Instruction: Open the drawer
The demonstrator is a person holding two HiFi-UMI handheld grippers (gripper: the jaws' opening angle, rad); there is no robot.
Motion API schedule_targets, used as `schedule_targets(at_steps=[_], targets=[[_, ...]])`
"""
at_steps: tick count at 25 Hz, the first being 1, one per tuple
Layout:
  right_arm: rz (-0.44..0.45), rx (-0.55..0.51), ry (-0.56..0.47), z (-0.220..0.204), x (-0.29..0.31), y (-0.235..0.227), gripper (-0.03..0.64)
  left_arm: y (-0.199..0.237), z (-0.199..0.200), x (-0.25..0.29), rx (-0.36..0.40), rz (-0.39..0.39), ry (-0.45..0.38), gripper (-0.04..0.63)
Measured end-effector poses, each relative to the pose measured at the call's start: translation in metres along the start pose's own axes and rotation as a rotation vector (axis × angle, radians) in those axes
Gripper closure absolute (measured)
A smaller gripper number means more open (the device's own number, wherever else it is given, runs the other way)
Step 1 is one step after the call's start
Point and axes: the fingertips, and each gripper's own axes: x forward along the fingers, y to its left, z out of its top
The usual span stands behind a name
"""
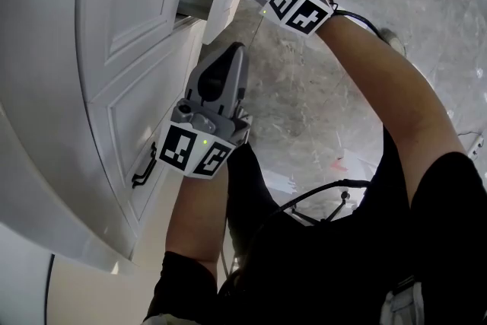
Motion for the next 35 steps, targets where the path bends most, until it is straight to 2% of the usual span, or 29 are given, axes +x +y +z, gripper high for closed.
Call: schedule_targets(at_steps=[13,35], targets=[[-0.019,0.023,0.041,-0.022,-0.028,0.004,0.482,-0.014,0.02,-0.002,0.029,-0.003,-0.019,0.595],[-0.017,0.013,0.095,-0.047,-0.054,0.009,0.483,-0.028,0.02,-0.007,0.024,0.001,-0.017,0.595]])
